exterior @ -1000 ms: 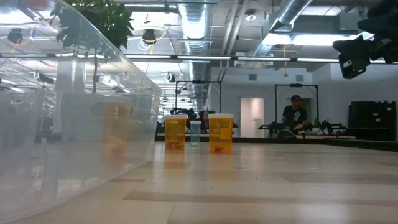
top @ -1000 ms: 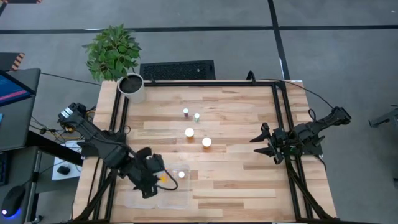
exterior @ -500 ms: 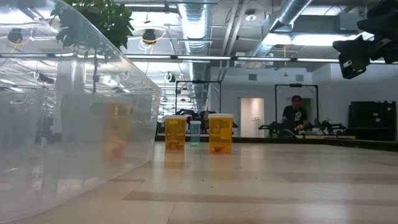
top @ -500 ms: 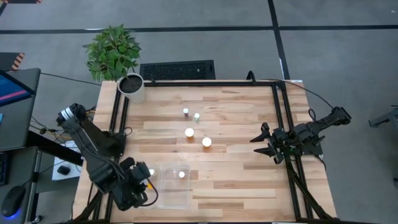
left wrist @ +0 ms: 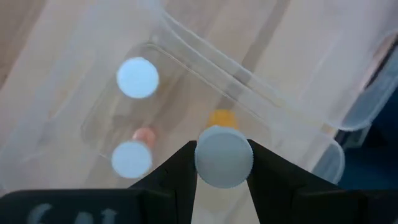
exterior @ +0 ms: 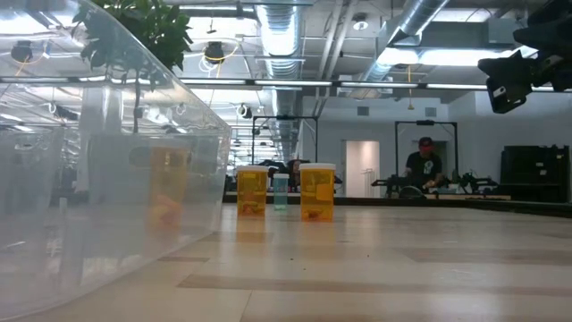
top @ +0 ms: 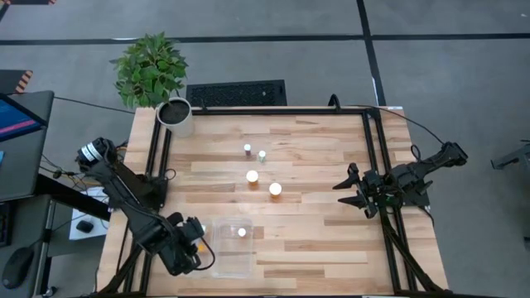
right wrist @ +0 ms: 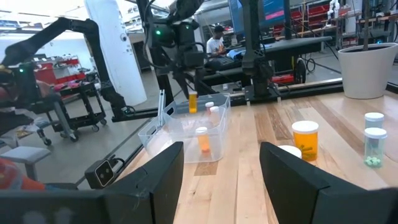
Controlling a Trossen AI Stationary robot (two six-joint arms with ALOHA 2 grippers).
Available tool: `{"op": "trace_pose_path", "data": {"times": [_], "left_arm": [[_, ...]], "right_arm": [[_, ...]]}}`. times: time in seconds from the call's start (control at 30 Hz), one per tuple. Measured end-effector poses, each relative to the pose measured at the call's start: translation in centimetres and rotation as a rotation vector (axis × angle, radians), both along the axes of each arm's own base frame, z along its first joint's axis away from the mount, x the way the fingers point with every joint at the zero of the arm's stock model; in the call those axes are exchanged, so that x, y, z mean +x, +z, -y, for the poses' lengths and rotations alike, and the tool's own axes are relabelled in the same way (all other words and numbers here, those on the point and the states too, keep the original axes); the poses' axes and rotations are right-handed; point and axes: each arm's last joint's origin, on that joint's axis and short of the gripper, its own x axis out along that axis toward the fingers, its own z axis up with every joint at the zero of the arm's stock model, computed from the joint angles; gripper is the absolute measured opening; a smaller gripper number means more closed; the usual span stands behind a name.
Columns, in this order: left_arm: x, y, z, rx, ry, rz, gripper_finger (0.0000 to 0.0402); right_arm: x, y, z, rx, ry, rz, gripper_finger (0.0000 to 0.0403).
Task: Pick and place medicine bottles into bin by pill shape (circle, oval)
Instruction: Put the small orange tablet bottle into the left transparent bin
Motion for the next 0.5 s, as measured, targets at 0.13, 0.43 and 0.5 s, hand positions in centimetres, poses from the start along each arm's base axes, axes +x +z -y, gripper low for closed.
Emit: {"op": "trace_pose_path", "data": {"times": [0.13, 0.43, 0.5], "left_arm": [[0.2, -1.0, -0.3, 0.009, 0.008, 0.011, 0.0115], [0.2, -2.8, -1.0, 0.001, 0.008, -0.014, 0.0115], [0.2, -2.9, -1.2, 0.004, 0.012, -0.018, 0.0115]], "right_arm": [[0.0, 0.0, 0.0, 0.000, 0.000, 0.000, 0.0226], [0.0, 0.0, 0.0, 0.000, 0.000, 0.000, 0.0226], [0.0, 0.0, 0.0, 0.000, 0.000, 0.000, 0.0226]]}}
